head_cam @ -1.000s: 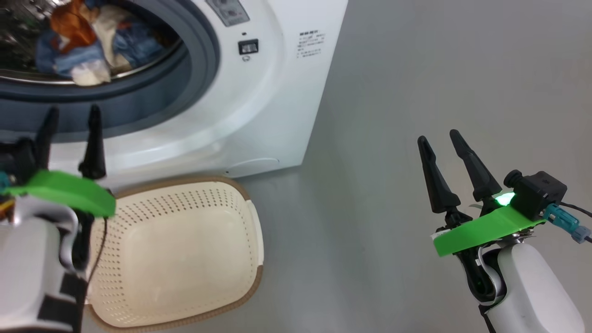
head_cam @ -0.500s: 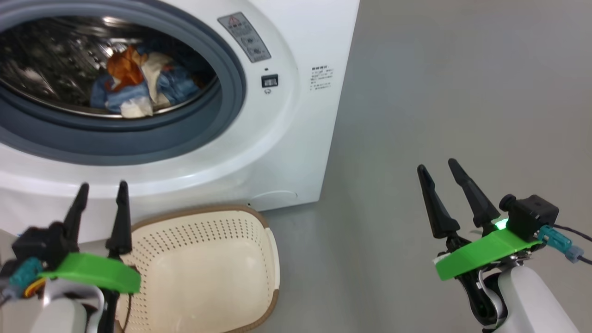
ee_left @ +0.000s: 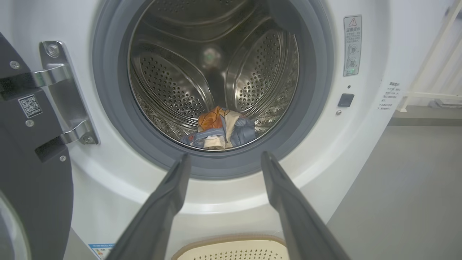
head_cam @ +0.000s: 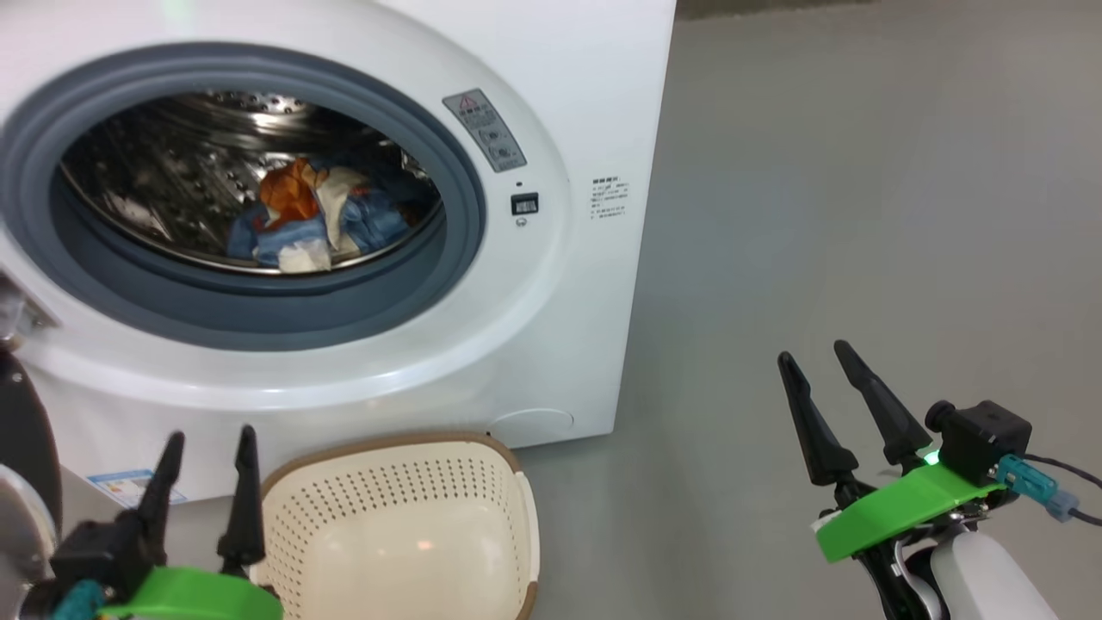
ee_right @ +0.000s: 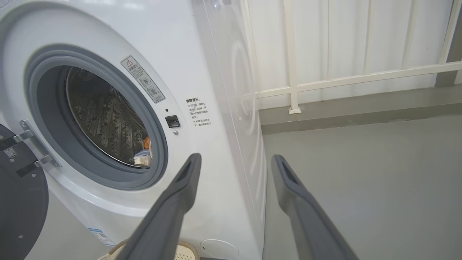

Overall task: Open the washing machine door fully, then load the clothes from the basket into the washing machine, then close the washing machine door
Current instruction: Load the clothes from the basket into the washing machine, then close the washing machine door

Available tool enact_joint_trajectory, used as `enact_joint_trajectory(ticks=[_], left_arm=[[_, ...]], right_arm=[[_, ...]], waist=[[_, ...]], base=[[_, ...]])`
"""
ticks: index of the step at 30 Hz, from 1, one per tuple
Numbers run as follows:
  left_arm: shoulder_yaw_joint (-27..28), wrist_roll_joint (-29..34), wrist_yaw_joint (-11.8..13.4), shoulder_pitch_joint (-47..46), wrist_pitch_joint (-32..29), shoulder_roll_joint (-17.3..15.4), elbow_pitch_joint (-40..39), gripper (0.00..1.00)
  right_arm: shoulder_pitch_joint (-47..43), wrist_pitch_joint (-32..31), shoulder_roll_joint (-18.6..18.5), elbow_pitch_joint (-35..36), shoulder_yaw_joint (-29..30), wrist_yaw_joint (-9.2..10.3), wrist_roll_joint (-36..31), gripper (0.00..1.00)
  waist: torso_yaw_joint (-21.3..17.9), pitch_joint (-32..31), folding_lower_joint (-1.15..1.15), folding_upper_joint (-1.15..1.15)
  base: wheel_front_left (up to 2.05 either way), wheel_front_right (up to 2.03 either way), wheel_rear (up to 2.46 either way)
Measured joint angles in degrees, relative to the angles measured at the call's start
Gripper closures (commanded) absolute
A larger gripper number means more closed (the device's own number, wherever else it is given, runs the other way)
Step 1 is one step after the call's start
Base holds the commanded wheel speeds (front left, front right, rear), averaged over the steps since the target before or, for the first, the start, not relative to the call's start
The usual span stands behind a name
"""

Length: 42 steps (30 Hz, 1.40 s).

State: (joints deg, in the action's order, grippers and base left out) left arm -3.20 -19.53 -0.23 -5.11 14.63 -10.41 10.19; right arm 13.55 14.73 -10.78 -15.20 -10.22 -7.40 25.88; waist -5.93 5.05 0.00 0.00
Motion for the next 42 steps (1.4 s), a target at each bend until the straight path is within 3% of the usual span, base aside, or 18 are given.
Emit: enact_joint_trajectory(ticks=[9, 18, 42], left_arm=[[0.13, 0.6, 0.37, 3.16, 0.0, 2.34, -2.2, 0.0], [0.75, 0.58, -2.13, 4.24, 0.0, 3.16, -2.58, 0.0], [3.86, 2.23, -4.59, 4.2, 0.0, 5.11, -2.46, 0.0]], right_arm=[[-1.98, 0.0, -0.77, -0.16, -0.01, 0.0, 0.1, 0.0], [-1.98, 0.0, -1.22, 0.11, 0.0, 0.0, 0.16, 0.0], [-1.98, 0.0, -1.15, 0.46, 0.09, 0.0, 0.16, 0.0]], waist=[[1.15, -2.85, 0.0, 0.0], [1.96, -2.78, 0.0, 0.0], [1.68, -2.37, 0.0, 0.0]], base=[[0.0, 0.0, 0.0], [0.0, 0.0, 0.0], [0.0, 0.0, 0.0]])
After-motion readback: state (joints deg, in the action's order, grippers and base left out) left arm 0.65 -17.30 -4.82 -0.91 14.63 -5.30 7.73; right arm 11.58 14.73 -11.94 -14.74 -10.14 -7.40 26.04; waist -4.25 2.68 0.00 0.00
